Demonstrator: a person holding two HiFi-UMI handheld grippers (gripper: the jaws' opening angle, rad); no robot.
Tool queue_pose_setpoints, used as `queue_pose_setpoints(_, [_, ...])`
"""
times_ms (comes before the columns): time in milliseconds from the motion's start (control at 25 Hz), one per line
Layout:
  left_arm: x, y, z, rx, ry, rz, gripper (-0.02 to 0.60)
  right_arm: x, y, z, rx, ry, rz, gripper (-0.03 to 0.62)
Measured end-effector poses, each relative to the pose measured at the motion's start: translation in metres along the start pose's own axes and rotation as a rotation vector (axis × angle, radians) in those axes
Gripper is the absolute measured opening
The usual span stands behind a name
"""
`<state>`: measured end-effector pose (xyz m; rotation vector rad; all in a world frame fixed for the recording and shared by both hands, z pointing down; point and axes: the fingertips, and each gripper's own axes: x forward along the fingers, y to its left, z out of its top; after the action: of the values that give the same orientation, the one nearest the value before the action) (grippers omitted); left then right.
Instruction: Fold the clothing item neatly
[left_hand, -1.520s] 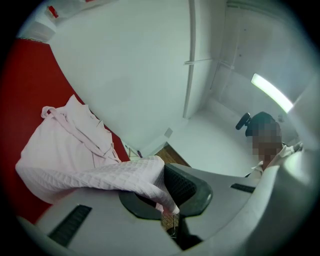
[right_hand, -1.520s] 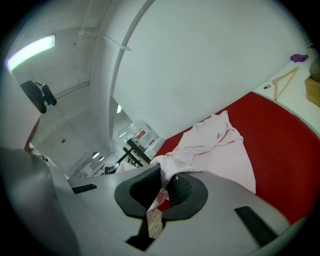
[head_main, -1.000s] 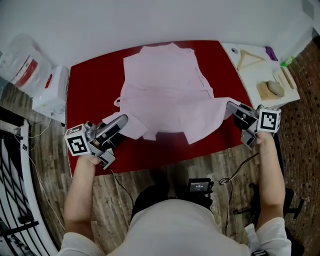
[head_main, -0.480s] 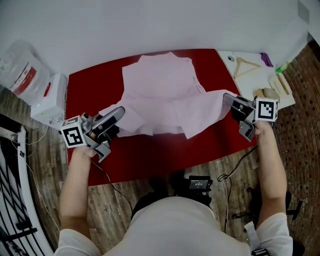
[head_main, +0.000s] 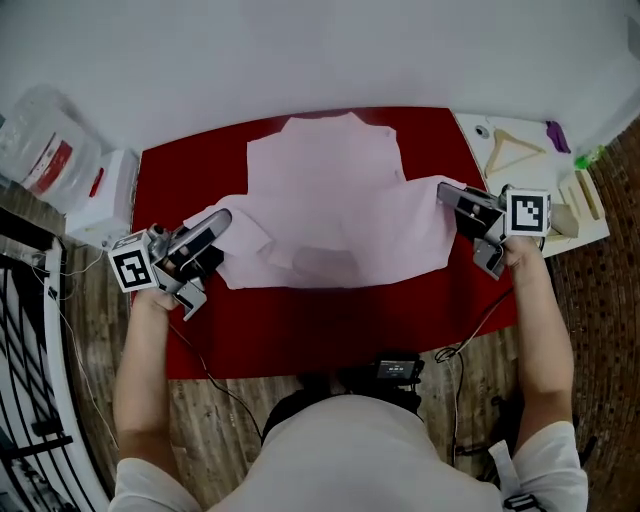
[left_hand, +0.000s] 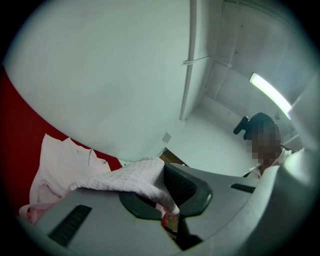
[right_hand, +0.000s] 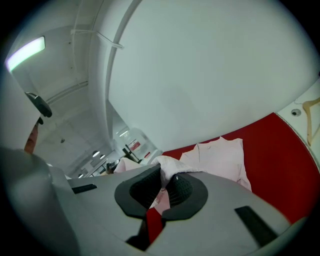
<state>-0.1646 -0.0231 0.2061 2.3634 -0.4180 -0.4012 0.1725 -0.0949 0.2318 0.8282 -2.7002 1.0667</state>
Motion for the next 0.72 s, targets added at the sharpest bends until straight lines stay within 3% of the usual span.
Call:
queue_pose_setpoints(280, [0.022,0.064,0.027,-0.044,-0.014,0.094,0.014,0.036,-0.067,0.034,0.039,0.067,0.073,0.018])
queue_pose_setpoints(720, [0.021,0.146,0.018,-0.162,0.013,0.127,0.014,0.076,-0.132,0.027,0.128,0.097,0.014,0.018])
